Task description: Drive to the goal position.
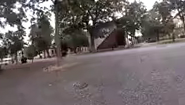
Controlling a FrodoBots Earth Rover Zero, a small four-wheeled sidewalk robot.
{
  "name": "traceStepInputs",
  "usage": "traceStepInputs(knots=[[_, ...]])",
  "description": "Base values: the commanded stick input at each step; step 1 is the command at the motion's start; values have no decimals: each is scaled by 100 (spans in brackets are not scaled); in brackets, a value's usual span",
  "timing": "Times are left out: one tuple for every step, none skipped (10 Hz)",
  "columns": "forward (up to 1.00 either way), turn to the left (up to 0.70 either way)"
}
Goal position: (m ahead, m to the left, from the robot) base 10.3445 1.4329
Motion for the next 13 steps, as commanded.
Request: traceStepInputs(knots=[[70, 4], [70, 4], [70, 4], [70, 4], [70, 4], [70, 4], [70, 4], [70, 4], [70, 4], [70, 4], [70, 4], [70, 4], [70, 4]])
